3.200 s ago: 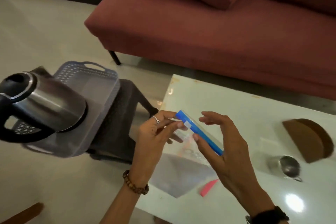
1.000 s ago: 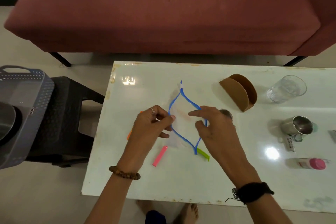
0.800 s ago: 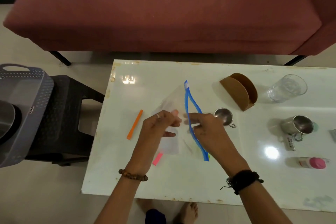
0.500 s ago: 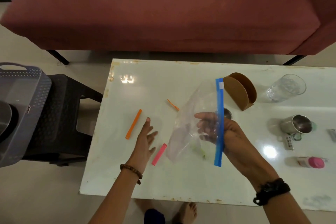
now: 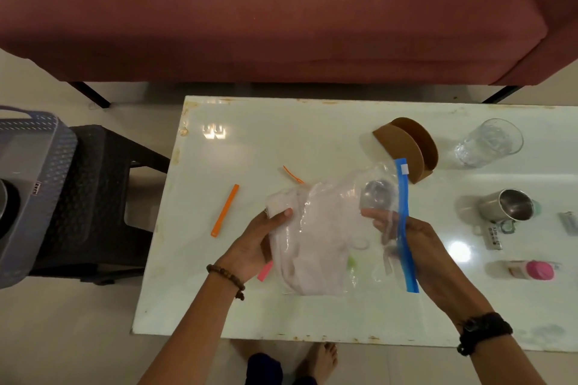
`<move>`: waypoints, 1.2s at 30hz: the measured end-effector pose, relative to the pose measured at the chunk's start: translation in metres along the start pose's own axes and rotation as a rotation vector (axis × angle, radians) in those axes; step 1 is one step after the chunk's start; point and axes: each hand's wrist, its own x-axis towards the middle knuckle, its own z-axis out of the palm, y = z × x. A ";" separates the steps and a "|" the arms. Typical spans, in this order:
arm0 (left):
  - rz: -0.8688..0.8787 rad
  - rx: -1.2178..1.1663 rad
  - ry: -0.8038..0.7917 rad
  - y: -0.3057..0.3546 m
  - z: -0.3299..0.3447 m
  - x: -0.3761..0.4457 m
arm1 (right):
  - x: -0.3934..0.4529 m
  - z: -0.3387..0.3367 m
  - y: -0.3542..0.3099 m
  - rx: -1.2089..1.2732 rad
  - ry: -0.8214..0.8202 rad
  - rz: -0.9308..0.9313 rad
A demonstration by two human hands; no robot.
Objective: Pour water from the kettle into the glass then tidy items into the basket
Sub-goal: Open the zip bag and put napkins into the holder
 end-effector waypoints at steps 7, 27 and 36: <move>0.114 0.048 0.070 0.009 -0.005 0.005 | 0.016 0.022 0.003 0.064 0.014 -0.020; 0.126 0.058 0.545 0.021 -0.090 0.013 | 0.013 0.030 0.004 -0.023 0.277 -0.296; 0.147 0.782 0.873 0.007 -0.076 0.023 | 0.014 0.028 0.001 0.044 0.257 -0.278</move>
